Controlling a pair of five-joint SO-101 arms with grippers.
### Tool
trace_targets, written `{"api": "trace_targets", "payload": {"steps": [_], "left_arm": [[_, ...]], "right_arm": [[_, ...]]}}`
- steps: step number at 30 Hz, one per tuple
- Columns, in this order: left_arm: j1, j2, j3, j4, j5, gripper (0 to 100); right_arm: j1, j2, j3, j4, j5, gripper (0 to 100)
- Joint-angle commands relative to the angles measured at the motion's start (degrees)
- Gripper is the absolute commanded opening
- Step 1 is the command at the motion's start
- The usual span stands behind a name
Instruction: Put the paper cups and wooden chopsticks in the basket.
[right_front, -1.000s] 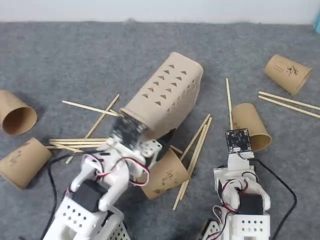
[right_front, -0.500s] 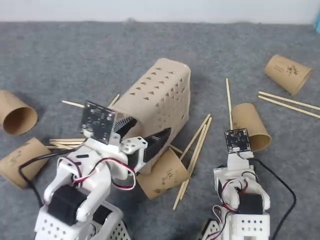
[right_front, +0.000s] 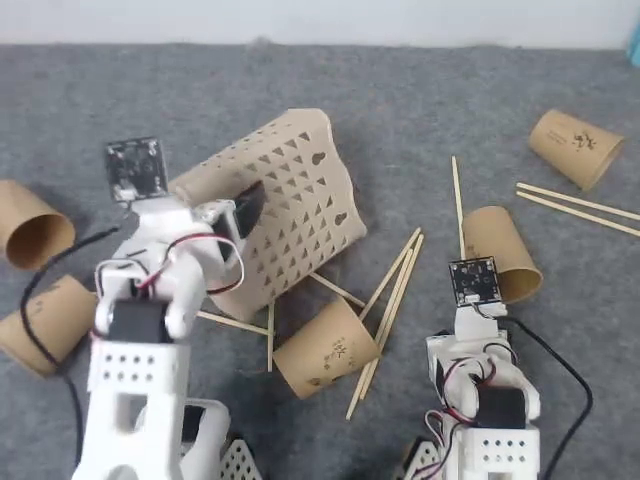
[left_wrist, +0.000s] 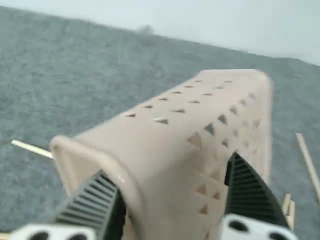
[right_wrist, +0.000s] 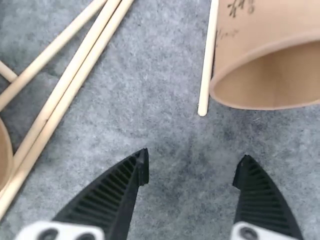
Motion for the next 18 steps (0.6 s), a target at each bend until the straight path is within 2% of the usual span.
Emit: {"api": "trace_targets", "payload": {"steps": [1,7,14,18], "left_arm": [[-0.5,4.8,-4.7,-0.9,0.7,28],[-3.3,12.0,-12.9,9.7,-2.6,28],[-9.4,28.7,-22.2,12.9,-6.9,28],[-10.5,37.5,-32.0,19.4,-6.9,28]], "right_arm": [[0.7,-0.8,1.0,-0.7,0.7,27.0],[0.7,-0.7,1.0,-0.7,0.8,27.0],[0.7,-0.7,1.0,-0.7,0.8,27.0],[0.7,-0.7,1.0,-0.7,0.8,27.0]]}}
